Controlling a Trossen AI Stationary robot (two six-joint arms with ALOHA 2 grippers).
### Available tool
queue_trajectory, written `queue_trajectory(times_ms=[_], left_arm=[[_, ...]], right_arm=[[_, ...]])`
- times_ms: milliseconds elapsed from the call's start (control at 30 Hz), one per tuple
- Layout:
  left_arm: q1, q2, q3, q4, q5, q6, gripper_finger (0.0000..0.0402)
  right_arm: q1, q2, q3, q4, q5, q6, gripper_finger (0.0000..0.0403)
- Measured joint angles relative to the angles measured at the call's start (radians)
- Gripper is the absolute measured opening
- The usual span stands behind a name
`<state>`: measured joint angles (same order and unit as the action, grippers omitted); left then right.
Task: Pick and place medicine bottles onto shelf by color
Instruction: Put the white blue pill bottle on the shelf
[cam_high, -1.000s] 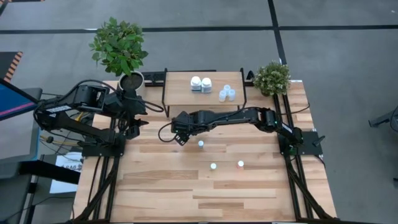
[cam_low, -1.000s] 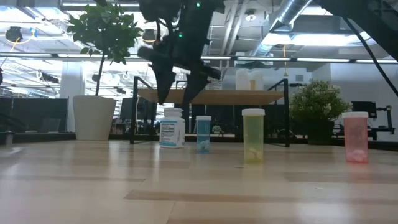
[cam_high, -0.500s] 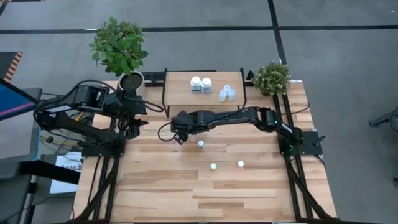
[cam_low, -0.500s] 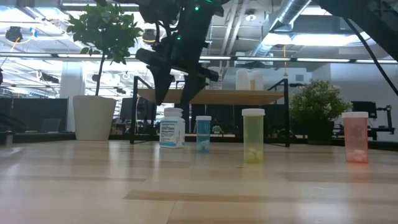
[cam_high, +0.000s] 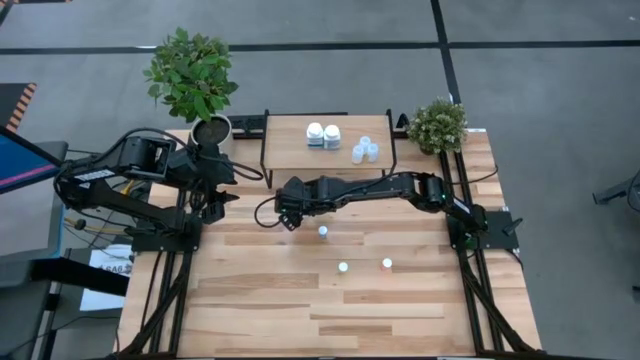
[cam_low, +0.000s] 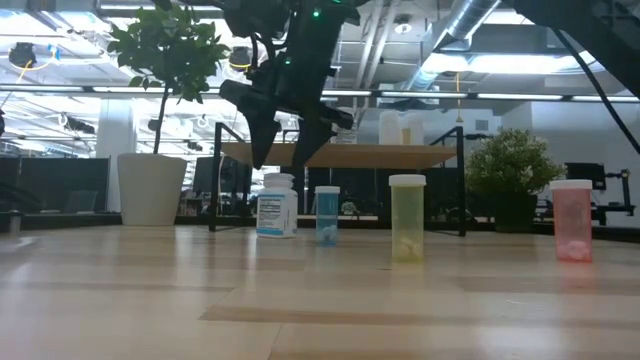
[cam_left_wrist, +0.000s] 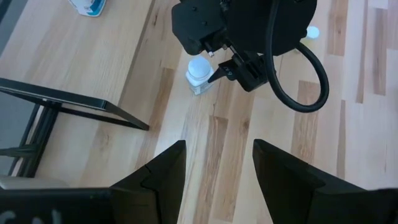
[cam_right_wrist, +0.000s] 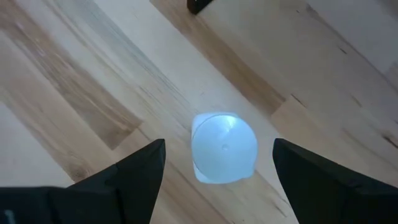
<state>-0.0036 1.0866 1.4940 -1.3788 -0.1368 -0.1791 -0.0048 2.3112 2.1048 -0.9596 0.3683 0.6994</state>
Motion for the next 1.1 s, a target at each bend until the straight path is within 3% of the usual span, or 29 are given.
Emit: queue_trajectory(times_ms=[533,867,1100], left_arm=[[0.0,0.0,0.0,0.0,0.0,0.0,0.0174],[0.0,0.0,0.0,0.0,0.019,0.009,0.0174],[0.0,0.0,0.0,0.0,0.019,0.0,0.0174]], right_arm=[[0.007,0.056,0.007,0.023,0.006,-0.001,0.0318],[0.013,0.068,0.0,-0.003,-0.041,0.017,0.0318],[0.029,0.068,0.068,-0.044,-0.121,-0.082,0.0318]])
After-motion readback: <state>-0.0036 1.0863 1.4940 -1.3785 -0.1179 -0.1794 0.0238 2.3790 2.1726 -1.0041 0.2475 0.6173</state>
